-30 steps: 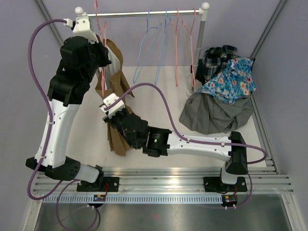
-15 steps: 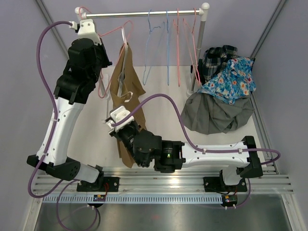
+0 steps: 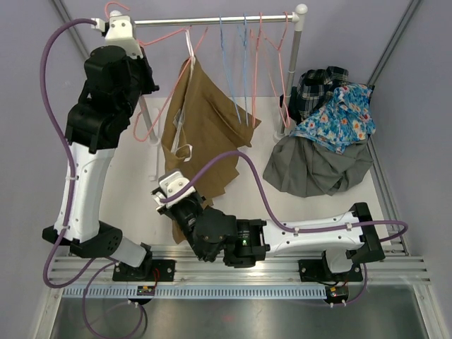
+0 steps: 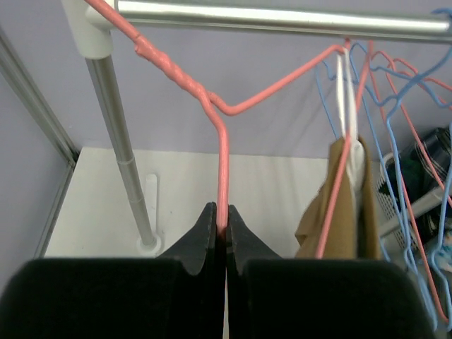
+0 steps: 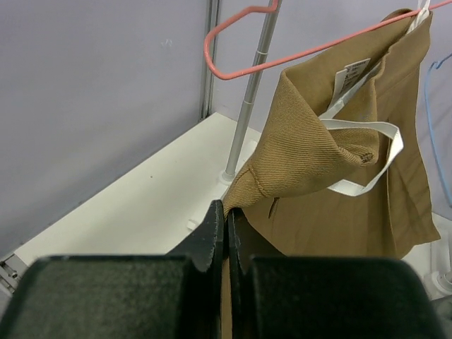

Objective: Remove the skirt from the hanger

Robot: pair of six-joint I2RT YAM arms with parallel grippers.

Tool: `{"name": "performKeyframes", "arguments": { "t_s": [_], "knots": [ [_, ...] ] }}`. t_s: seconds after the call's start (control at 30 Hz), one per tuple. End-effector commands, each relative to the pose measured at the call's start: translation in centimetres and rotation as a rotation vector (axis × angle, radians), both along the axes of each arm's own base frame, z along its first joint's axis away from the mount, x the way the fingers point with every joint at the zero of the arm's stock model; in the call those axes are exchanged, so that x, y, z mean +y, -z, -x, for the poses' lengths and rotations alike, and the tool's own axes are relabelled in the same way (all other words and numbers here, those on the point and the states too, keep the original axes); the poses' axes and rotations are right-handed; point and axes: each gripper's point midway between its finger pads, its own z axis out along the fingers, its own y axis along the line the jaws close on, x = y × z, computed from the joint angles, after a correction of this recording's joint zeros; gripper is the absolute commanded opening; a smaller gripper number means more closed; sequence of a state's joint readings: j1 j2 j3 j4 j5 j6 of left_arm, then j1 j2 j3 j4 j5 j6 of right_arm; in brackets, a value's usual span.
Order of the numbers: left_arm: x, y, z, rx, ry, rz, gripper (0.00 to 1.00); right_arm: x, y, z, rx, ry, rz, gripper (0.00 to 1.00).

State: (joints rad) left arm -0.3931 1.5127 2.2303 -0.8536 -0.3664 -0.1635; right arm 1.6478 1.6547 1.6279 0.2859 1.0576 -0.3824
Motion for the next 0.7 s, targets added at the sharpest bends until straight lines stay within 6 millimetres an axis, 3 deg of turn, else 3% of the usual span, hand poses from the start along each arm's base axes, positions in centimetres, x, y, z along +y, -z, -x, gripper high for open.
{"name": "performKeyframes", "arguments": {
  "t_s": [0.0, 0.03, 0.07, 0.1, 0.17, 0.23, 0.27, 0.33, 0.37, 0.47, 0.5, 0.53, 0.6, 0.67],
  "knots": [
    [2.1, -7.8, 4.4, -0.233, -0.017, 0.155, 0.0, 2.3, -0.6, 4.0, -0.012, -0.141, -0.064, 0.0],
    [2.0, -5.7, 4.6, -0.175, -0.011, 0.136, 0.0, 2.3, -0.7, 3.5, -0.013, -0.13, -0.066, 0.0],
    [2.9, -5.5, 7.4, -0.168, -0.002, 0.137, 0.0, 2.3, -0.8, 3.2, -0.02, -0.13, -0.065, 0.0],
    [3.1, -4.6, 8.4, -0.146, 0.008, 0.13, 0.0, 2.2, -0.9, 3.0, -0.024, -0.127, -0.068, 0.0],
    [3.7, -0.5, 10.8, -0.048, 0.02, 0.103, 0.0, 1.9, -1.3, 1.6, -0.033, -0.107, -0.069, 0.0],
    [3.1, 2.7, 12.3, 0.041, 0.077, 0.084, 0.0, 1.4, -1.7, 0.2, -0.038, -0.083, -0.075, 0.0],
    [3.1, 6.0, 13.1, 0.149, 0.083, 0.071, 0.0, 0.8, -2.1, -1.8, -0.035, -0.056, -0.091, 0.0],
    [1.9, 8.1, 15.5, 0.225, 0.182, 0.085, 0.0, -0.3, -2.6, -4.2, -0.024, -0.034, -0.092, 0.0],
    [1.7, 10.3, 16.8, 0.309, 0.21, 0.085, 0.0, -0.9, -3.4, -6.4, -0.016, -0.027, -0.128, 0.0],
    [1.1, 13.5, 20.3, 0.421, 0.273, 0.127, 0.0, -2.1, -4.8, -9.4, -0.039, -0.001, -0.119, 0.0],
    [1.6, 14.9, 20.8, 0.454, 0.245, 0.13, 0.0, -2.4, -4.4, -11.0, -0.047, 0.032, -0.085, 0.0],
    [2.4, 15.2, 21.6, 0.456, 0.207, 0.142, 0.0, -2.6, -5.1, -11.6, -0.059, 0.047, -0.085, 0.0],
    [3.4, 18.1, 23.0, 0.569, 0.153, 0.116, 0.0, -2.7, -4.2, -13.4, -0.068, 0.084, -0.026, 0.0],
    [3.6, 18.9, 23.8, 0.595, 0.144, 0.129, 0.0, -3.0, -3.6, -14.4, -0.05, 0.105, -0.018, 0.0]
  ]
}}
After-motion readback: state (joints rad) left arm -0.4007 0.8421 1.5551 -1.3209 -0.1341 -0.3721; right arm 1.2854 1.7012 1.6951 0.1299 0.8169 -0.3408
